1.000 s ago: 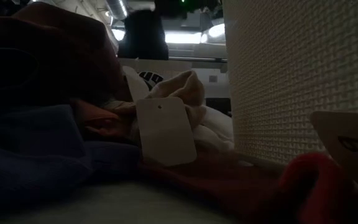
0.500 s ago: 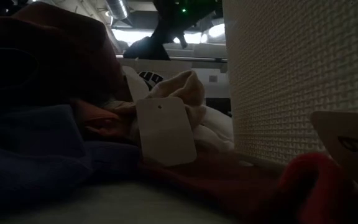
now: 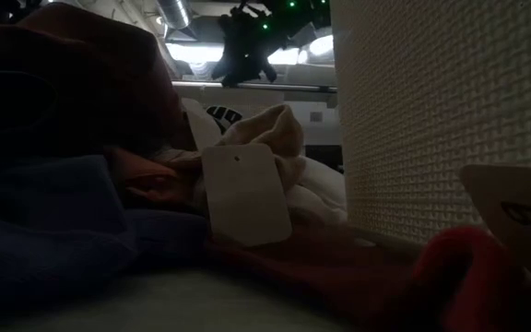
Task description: Sort clothes
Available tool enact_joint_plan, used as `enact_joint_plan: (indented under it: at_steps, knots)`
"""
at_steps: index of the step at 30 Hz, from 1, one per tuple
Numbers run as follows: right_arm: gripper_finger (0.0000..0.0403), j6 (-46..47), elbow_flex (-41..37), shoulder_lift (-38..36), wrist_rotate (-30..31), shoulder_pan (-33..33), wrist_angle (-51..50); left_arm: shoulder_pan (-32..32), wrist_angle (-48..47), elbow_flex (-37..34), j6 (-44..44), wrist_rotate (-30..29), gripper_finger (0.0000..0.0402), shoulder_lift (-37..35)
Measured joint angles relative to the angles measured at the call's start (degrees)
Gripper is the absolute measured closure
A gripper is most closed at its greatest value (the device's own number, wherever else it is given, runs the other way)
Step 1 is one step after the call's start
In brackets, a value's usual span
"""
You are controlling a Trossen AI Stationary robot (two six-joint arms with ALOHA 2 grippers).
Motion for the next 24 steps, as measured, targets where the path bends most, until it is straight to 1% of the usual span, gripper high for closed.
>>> enact_joint_plan:
  at_steps: [3, 7, 9, 15, 20, 24]
  knots:
    - [0.0193, -1.6, 1.2, -1.2, -1.6, 0.7, -2.2, 0.0, -0.1, 0.0, -0.1, 0.0, 0.0398, 0.0]
    - [0.0175, -5.5, 1.6, -3.4, -3.8, 4.4, -3.8, 0.0, 0.0, 0.0, 0.1, 0.0, 0.0398, 0.0]
    - [0.0174, -7.3, 1.6, -3.6, -5.3, 6.9, -5.7, 0.0, 0.2, 0.0, 0.2, 0.0, 0.0398, 0.0]
    - [0.0173, -13.1, 1.0, -3.6, -5.7, 14.9, -14.4, 0.0, -0.1, 0.0, -0.2, 0.0, 0.0398, 0.0]
    - [0.0173, -16.2, -2.8, -3.2, -5.7, 19.9, -15.9, 0.0, -0.2, 0.0, -0.4, 0.0, 0.0398, 0.0]
    - [0.0173, -17.2, -6.5, -3.3, -5.6, 21.9, -15.7, 0.0, -0.2, 0.0, -0.3, 0.0, 0.0398, 0.0]
